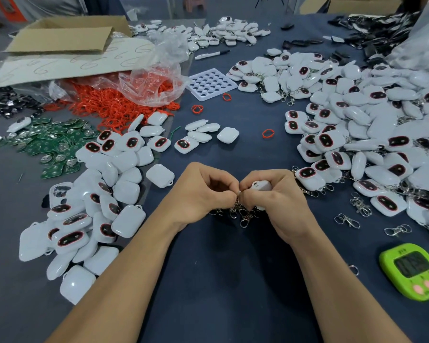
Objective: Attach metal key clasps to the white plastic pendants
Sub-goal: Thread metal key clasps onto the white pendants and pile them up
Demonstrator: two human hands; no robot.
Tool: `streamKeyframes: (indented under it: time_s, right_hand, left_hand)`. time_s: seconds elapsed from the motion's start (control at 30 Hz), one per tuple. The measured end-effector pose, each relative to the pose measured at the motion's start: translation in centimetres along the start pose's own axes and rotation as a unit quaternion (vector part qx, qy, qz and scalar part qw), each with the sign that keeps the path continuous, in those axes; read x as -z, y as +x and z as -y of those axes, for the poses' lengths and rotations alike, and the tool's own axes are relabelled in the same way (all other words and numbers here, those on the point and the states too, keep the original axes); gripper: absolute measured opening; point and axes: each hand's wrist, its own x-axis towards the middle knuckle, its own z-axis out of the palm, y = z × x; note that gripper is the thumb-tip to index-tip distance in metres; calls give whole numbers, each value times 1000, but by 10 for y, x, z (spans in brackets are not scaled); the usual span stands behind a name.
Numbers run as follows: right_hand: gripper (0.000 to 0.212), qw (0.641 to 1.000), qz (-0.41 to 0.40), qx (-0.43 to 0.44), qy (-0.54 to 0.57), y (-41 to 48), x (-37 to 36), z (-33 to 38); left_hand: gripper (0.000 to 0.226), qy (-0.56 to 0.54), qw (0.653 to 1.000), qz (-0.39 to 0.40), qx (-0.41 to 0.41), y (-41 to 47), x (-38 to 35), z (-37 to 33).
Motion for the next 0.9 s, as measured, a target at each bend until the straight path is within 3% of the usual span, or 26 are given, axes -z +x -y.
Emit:
streamKeyframes:
  time_s: [0.1,0.17,0.33,0.43,0.53,0.6,0.7,0.83,0.9]
  right_hand:
    - [17,1000,-22,9,-14,0,-2,-3]
    - [12,997,-66,12,-46,-2,-6,-3]
    - [39,978,-142,79,-134,-18,-21,3]
    - [46,1000,-16,27,-3,-30,-48,8]
    - [45,992,103,-72,16,-29,-73,5]
    - [46,991,79,-105,23,-20,-77,2]
    - [43,995,-23,-92,30,-3,-67,-1]
    - [40,991,-121,-48,10,14,-46,-3]
    - [42,987,-161,-24,11,14,-38,-5]
  left_hand:
    - [11,-15,999,-44,-16,0,-3,-2]
    - [12,-38,991,-124,-36,1,-3,-5]
    - [11,5,932,-359,-56,-1,19,-4]
    - [12,67,901,-427,-43,-14,30,5]
    - [10,133,870,-473,-38,-26,36,12]
    - [9,153,859,-487,-38,-29,38,13]
    - [11,179,866,-465,-35,-29,36,14]
    - [19,274,897,-346,-33,-30,15,16]
    - [18,349,896,-274,-33,-28,2,17]
